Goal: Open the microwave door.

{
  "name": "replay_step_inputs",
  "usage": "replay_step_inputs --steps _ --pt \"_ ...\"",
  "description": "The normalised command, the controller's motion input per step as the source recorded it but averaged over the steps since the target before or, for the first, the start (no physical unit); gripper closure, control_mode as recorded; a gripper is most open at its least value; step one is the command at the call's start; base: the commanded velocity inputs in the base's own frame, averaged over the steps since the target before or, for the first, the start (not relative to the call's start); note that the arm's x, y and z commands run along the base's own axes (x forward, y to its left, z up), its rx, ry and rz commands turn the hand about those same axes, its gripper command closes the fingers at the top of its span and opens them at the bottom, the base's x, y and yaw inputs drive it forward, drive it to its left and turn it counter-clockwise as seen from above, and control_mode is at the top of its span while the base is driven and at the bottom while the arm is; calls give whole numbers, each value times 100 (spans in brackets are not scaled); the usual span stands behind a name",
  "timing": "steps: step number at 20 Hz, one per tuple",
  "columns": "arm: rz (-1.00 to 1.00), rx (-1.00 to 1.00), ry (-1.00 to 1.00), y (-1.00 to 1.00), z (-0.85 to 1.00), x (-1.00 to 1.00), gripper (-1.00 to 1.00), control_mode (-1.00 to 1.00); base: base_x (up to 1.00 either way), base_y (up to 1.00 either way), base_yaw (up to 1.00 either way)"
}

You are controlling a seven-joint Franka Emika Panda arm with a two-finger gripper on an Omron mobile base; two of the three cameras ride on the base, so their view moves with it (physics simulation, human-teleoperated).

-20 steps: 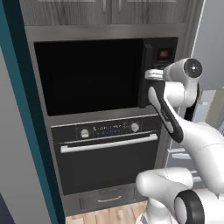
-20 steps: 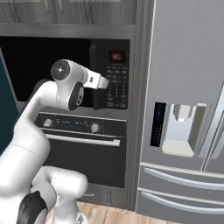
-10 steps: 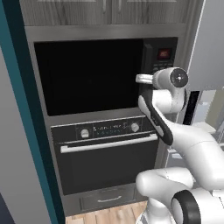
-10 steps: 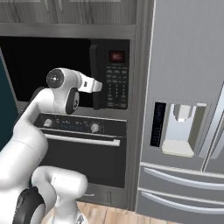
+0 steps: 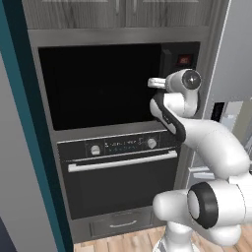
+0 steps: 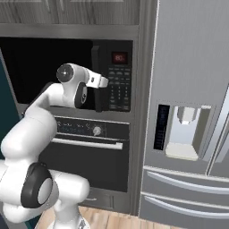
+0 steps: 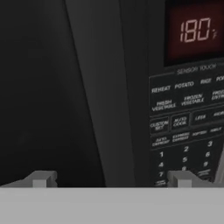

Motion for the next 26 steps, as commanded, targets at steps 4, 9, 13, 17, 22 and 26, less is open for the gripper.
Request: replay_step_inputs --steps 4,9,13,17,22,26 --pt "2 0 0 -2 0 34 -100 -100 0 0 0" --pt "5 0 -1 -5 -1 25 -100 -100 0 0 0" --pt "6 0 -1 -8 0 27 -100 -100 0 0 0" --pt "3 0 -1 -3 0 9 100 -100 0 0 0" --pt "0 0 0 0 0 0 100 -100 0 0 0" --pt "1 0 -1 0 4 -31 100 -100 0 0 0"
